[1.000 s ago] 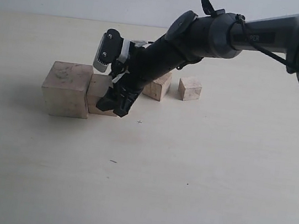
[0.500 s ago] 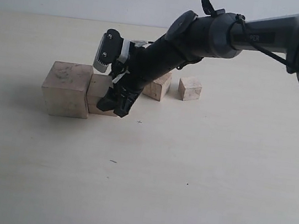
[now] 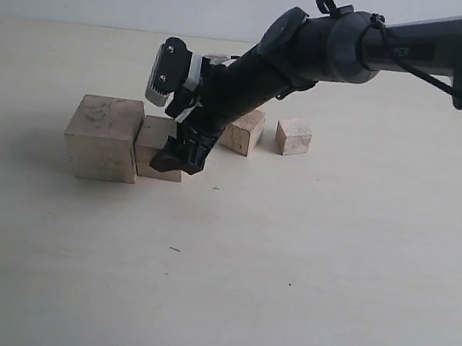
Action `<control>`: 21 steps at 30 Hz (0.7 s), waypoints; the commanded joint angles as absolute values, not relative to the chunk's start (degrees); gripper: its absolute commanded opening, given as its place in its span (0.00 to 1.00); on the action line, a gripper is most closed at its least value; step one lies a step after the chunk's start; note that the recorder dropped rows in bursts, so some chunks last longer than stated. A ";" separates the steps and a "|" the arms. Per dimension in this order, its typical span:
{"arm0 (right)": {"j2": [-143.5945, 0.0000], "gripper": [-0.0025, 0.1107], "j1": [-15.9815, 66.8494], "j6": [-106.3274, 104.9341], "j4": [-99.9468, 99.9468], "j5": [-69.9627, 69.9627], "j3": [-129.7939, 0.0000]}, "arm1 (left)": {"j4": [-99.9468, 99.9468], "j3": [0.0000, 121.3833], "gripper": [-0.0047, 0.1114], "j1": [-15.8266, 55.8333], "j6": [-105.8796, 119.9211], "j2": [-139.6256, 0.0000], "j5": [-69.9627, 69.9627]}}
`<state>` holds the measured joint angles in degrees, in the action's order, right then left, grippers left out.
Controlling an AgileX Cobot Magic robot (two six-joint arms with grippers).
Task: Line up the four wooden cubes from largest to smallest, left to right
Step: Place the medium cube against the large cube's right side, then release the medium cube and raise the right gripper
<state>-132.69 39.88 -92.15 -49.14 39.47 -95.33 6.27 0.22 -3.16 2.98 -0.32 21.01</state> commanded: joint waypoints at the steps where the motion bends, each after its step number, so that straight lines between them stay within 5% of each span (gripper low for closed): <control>1: -130.38 0.79 39.85 -88.26 -46.88 40.29 -95.36 | 6.16 0.00 0.04 -2.81 2.70 0.00 20.32; 21: -122.57 0.79 39.60 -58.02 -21.23 45.56 -95.36 | 6.16 0.00 0.04 -2.81 2.70 0.00 20.32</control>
